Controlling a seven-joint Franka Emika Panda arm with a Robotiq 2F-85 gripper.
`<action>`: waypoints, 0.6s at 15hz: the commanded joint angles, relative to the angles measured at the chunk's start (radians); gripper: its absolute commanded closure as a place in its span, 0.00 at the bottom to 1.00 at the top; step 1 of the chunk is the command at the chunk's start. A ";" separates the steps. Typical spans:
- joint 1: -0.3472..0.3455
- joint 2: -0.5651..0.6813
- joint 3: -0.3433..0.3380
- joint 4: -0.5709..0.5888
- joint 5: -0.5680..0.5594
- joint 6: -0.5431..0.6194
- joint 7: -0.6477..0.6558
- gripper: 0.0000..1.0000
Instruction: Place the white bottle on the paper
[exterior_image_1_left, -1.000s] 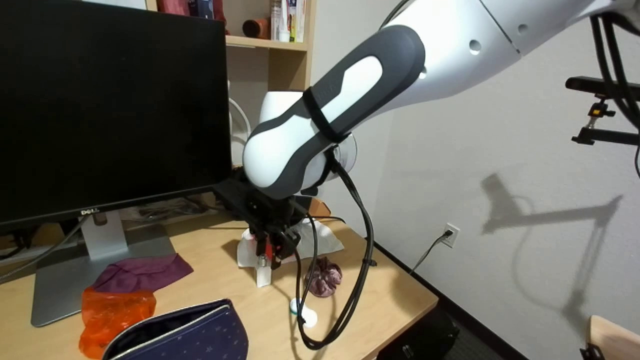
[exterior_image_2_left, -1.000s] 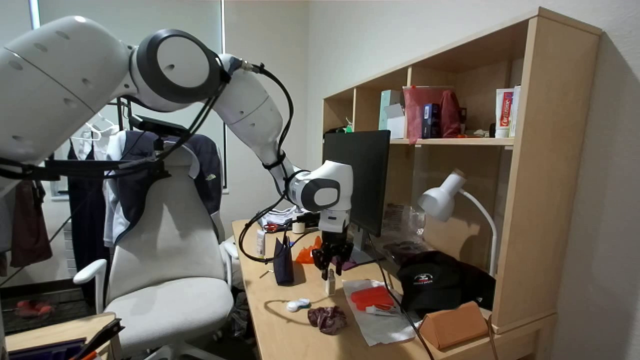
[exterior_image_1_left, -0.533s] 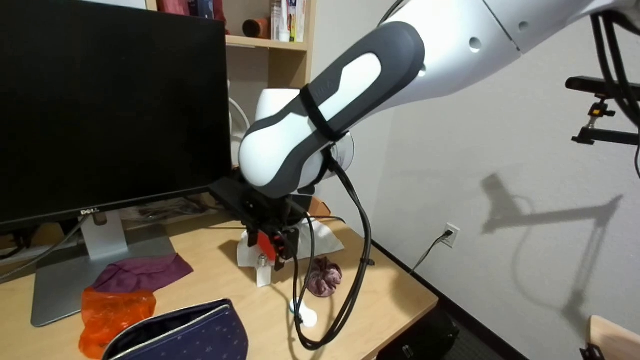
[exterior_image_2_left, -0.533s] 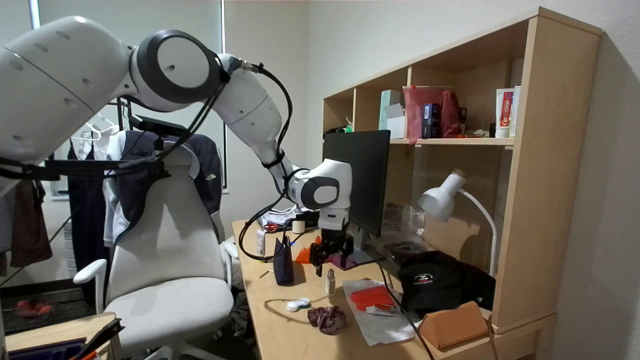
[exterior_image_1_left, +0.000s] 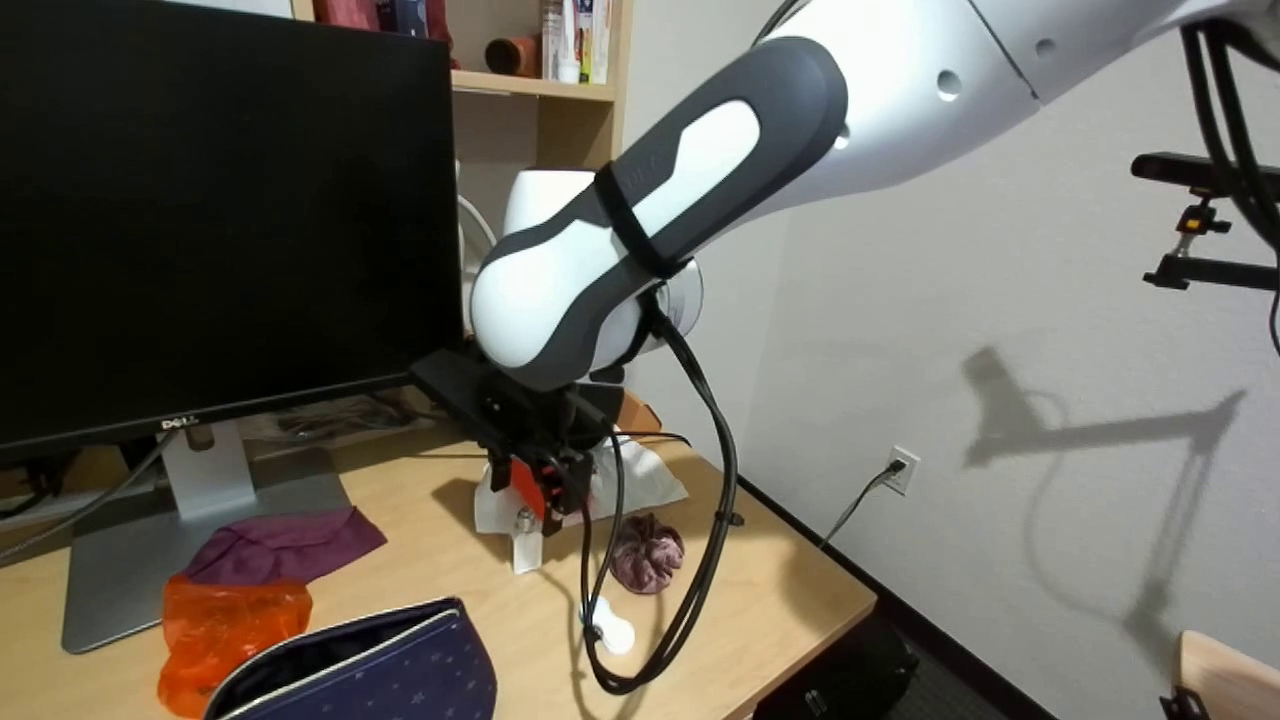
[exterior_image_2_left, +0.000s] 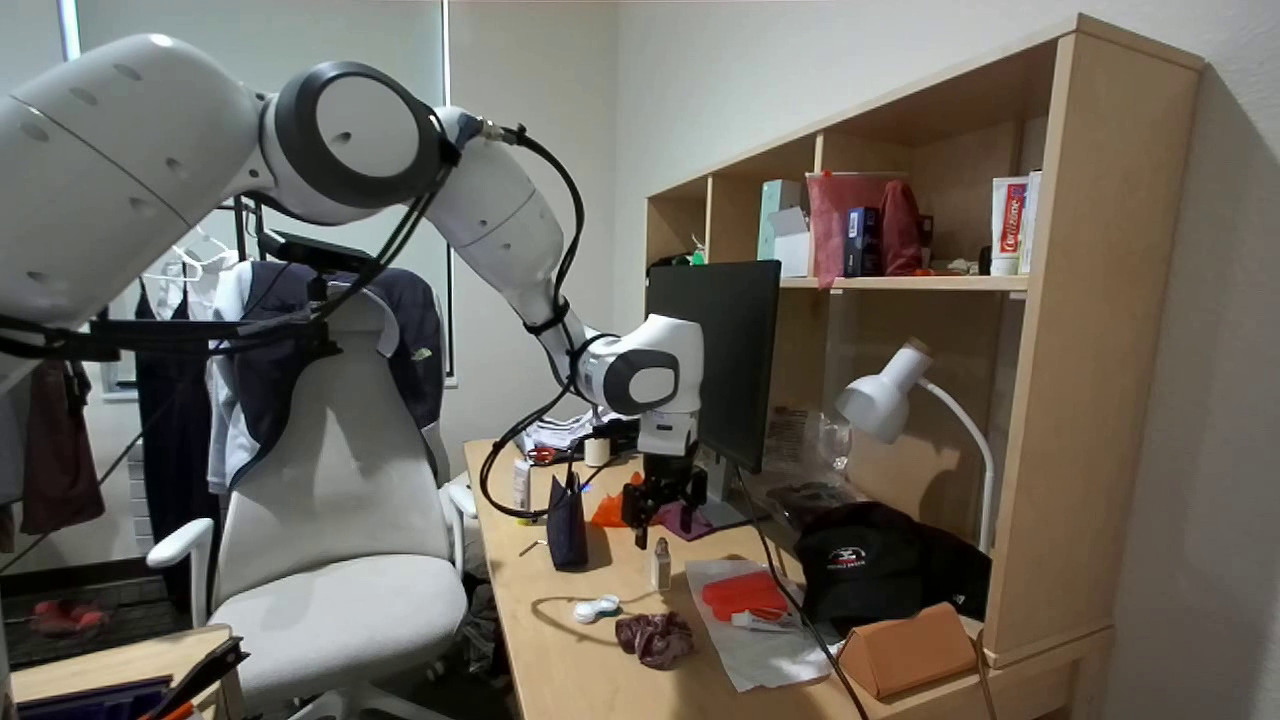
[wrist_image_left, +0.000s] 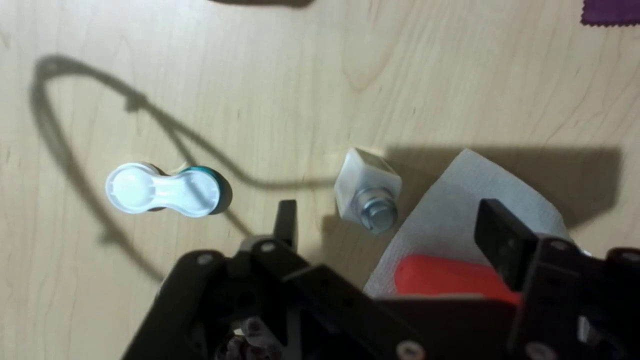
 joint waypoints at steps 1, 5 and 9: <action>0.020 0.026 -0.017 0.049 -0.033 -0.051 0.029 0.40; 0.029 0.047 -0.026 0.083 -0.049 -0.095 0.040 0.66; 0.030 0.061 -0.029 0.104 -0.057 -0.114 0.040 0.90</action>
